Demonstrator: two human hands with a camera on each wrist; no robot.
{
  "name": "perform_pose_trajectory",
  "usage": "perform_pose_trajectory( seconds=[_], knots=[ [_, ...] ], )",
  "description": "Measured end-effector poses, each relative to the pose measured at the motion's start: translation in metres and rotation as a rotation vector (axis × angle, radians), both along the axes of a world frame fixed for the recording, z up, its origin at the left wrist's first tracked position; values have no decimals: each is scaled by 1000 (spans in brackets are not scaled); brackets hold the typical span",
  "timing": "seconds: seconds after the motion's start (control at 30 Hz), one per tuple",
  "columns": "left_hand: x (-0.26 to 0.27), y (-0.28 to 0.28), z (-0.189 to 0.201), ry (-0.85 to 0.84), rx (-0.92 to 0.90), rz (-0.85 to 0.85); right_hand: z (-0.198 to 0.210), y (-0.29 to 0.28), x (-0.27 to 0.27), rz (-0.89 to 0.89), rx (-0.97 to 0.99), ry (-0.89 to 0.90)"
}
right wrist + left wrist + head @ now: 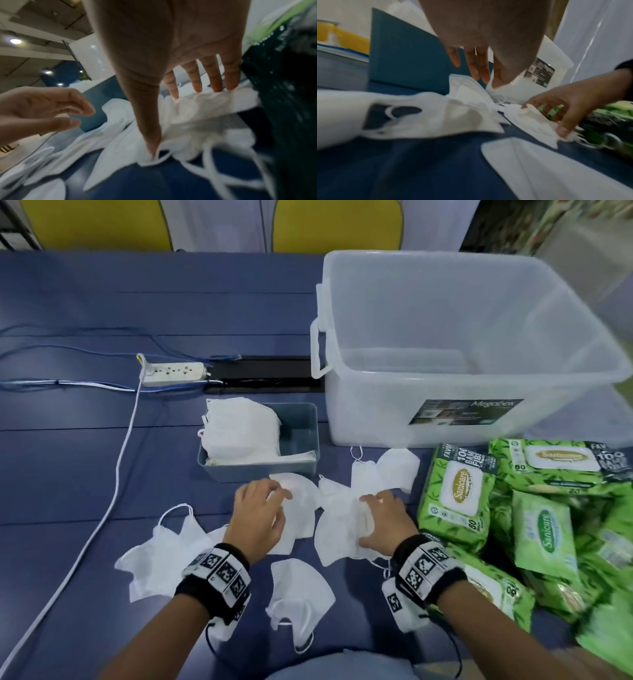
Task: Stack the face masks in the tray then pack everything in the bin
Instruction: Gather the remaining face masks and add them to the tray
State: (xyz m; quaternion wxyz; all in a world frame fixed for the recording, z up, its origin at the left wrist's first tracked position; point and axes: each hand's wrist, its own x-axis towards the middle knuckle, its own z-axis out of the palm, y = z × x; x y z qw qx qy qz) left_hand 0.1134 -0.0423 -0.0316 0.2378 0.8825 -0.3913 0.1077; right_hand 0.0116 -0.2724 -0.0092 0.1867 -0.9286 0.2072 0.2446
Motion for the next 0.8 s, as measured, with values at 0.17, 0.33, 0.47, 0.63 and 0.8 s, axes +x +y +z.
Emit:
perform_pose_trajectory(
  seconds=[0.17,0.33,0.47,0.63,0.8],
  knots=[
    [-25,-8,-21,287,299,-275,-7,11,-3,-58,-118,23],
    [-41,-18,-33,387,568,-405,-5,6,5,-204,36,-8],
    [-41,-19,-40,325,604,-408,-4,-5,11,-526,259,-180],
    [-41,-20,-39,344,663,-410,-6,-19,27,-774,372,-249],
    [-44,-20,-42,382,629,-400,-4,-16,37,-652,458,-191]
  ],
)
